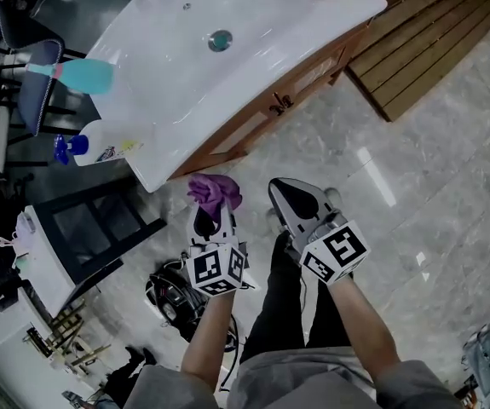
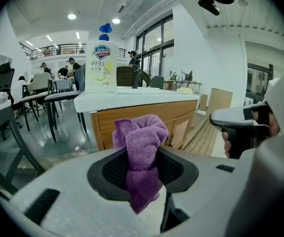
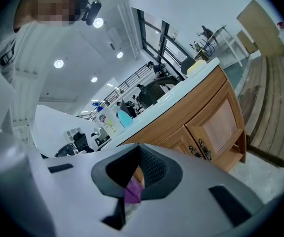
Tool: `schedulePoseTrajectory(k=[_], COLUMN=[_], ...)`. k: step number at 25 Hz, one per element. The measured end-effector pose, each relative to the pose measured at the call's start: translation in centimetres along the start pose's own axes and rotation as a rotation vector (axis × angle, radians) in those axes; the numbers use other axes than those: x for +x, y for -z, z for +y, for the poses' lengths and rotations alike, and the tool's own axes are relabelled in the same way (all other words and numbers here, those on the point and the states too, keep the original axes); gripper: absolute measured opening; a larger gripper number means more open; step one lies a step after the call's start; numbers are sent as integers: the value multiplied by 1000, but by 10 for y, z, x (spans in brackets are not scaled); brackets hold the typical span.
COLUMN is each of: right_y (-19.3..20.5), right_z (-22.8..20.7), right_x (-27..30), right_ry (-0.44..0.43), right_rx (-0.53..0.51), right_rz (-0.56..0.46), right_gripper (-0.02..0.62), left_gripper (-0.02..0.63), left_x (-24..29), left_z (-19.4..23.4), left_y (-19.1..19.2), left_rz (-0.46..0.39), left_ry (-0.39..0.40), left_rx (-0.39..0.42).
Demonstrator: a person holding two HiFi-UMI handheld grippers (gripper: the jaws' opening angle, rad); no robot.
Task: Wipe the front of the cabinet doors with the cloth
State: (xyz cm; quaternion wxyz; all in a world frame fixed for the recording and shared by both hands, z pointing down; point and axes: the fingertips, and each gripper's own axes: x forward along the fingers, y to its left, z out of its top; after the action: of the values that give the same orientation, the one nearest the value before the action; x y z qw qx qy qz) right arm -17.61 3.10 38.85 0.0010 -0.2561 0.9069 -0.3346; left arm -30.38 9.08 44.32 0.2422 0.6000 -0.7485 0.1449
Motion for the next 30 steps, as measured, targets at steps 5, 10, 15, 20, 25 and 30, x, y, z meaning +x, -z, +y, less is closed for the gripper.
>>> schedulePoseTrajectory(k=[5, 10, 15, 20, 25, 30], right_y=[-3, 13, 36, 52, 66, 68], right_z=[-18, -33, -48, -58, -56, -53], right_x=[4, 11, 13, 9, 8, 9], right_ry=[27, 28, 34, 44, 44, 37], right_rx=[57, 73, 82, 119, 145, 160], right_rz=[-49, -46, -22, -15, -8, -13], right_gripper=[10, 9, 10, 9, 9, 9], left_gripper=[146, 146, 144, 144, 144, 144], left_x=[18, 37, 56, 67, 71, 72], left_z=[13, 22, 32, 41, 51, 52], left_y=[14, 28, 41, 43, 40, 39], left_rz=[-19, -26, -32, -49, -53, -44], left_ry=[-47, -63, -75, -94, -111, -112], left_rx=[13, 12, -7, -12, -43, -48])
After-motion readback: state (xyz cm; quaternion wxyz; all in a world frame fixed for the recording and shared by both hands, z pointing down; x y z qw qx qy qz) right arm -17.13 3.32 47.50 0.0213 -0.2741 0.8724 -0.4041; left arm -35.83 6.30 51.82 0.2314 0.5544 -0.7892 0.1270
